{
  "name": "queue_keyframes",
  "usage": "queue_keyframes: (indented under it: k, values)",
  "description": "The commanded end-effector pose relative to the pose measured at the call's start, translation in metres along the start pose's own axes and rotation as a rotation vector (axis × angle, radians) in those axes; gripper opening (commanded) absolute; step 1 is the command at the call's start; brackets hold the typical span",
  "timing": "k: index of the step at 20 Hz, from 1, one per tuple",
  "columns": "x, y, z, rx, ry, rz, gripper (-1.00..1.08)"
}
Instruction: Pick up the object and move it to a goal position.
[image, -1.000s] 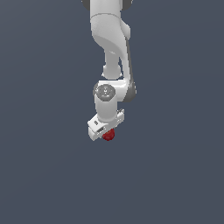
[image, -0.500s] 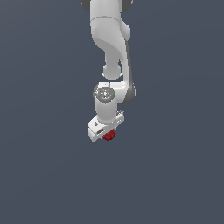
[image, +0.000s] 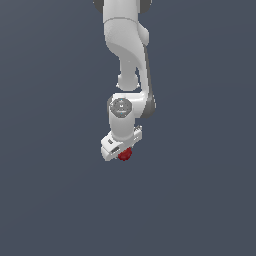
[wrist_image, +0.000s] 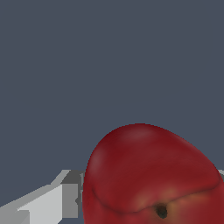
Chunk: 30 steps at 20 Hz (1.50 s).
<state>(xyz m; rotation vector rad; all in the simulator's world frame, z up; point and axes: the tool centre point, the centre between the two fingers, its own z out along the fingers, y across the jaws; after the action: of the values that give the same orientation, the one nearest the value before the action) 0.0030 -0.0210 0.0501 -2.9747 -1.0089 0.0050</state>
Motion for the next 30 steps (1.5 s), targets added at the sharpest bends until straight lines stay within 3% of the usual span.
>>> queue_keyframes:
  k: [1, 8, 21, 30]
  values:
    - [0.005, -0.001, -0.009, -0.002, 0.003, -0.001, -1.0]
    - [0.026, -0.012, -0.05, -0.002, 0.003, -0.001, -1.0]
    - [0.086, -0.038, -0.164, -0.002, 0.003, -0.002, -1.0]
    - [0.108, -0.046, -0.202, -0.002, 0.003, -0.002, -1.0]
